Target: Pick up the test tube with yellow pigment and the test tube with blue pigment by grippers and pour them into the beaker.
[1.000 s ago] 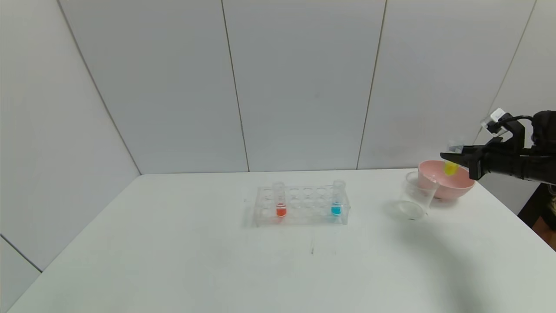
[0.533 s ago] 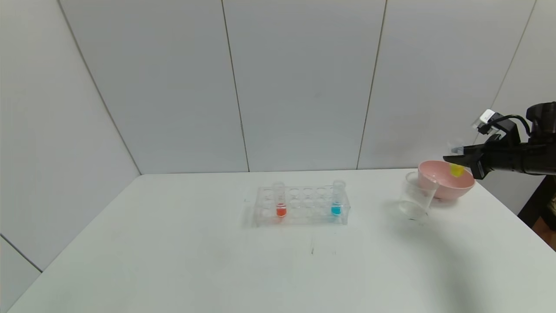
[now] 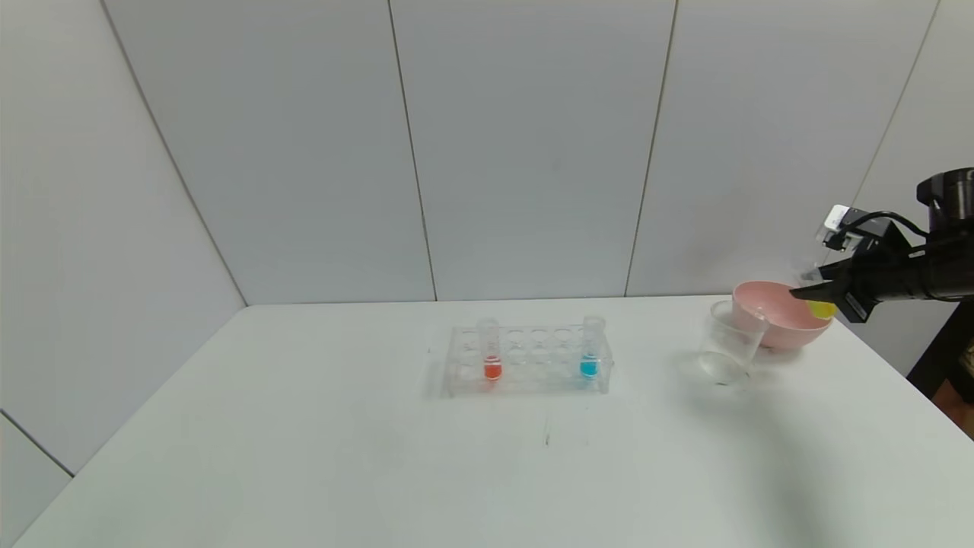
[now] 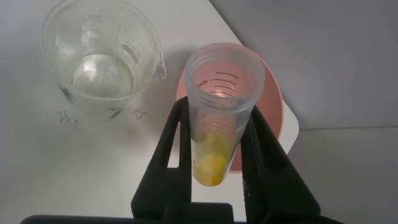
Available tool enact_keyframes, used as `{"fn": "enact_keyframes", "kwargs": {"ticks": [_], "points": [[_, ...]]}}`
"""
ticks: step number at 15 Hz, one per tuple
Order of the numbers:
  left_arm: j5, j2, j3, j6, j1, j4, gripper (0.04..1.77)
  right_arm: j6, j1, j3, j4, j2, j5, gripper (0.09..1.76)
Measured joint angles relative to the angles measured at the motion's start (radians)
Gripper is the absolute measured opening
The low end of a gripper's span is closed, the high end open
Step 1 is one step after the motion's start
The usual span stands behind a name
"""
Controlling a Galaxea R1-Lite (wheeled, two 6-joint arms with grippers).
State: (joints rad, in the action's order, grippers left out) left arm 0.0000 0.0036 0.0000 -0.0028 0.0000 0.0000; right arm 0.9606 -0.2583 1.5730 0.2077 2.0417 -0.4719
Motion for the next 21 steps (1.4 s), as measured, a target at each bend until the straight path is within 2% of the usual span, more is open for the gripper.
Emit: {"fn": "enact_keyframes", "kwargs": {"ticks": [7,11,18,21], "points": [[0.000,0.000,0.000,0.000,0.000,0.000,1.76,0.062,0.059,0.251,0.380,0.018,0.104,0.52],[0.000,0.000,0.000,0.000,0.000,0.000,1.76,0.075,0.087,0.387,0.484,0.059,0.188,0.52],[0.000,0.000,0.000,0.000,0.000,0.000,1.76,0.109,0.127,0.417,0.569,0.085,0.297,0.52],[0.000,0.000,0.000,0.000,0.000,0.000,1.76,0.113,0.145,0.417,0.598,0.093,0.316,0.52]]}}
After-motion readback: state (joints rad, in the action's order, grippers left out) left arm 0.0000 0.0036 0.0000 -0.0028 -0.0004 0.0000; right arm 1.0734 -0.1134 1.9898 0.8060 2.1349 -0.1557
